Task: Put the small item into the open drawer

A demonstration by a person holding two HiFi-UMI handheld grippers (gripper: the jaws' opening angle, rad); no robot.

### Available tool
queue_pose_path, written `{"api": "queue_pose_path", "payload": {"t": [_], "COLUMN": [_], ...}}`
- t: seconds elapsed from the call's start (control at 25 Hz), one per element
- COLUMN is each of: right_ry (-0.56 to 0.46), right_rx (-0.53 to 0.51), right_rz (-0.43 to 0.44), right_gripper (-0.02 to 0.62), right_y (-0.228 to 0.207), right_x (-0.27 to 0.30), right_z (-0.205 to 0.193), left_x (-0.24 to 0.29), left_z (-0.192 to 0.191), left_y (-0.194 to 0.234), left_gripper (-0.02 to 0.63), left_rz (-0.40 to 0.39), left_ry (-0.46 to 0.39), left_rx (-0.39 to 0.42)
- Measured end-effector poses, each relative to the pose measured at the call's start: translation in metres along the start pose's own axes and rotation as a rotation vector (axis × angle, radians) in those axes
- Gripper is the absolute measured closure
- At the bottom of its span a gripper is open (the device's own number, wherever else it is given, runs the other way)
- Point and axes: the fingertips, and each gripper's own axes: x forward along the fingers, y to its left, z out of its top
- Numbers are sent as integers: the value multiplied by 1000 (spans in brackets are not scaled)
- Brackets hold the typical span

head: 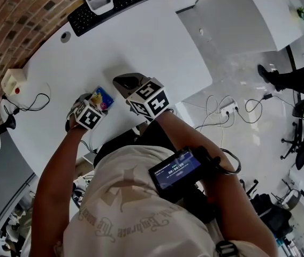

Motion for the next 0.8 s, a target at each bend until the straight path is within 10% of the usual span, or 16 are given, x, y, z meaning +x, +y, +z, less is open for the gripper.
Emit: {"api": "queue_pose_path", "payload": {"t": [0.8], "right_ry": [53], "right_rx": [-77], "right_rz": [124], "right_gripper": [589], "right_y": [52], "right_x": [38], "right_z": [6], "left_x": [-35], "left_z": [-31], "left_y": [3], "left_gripper": [195], "left_rz": [76], "left_ry": [-61], "left_rx": [-73]}}
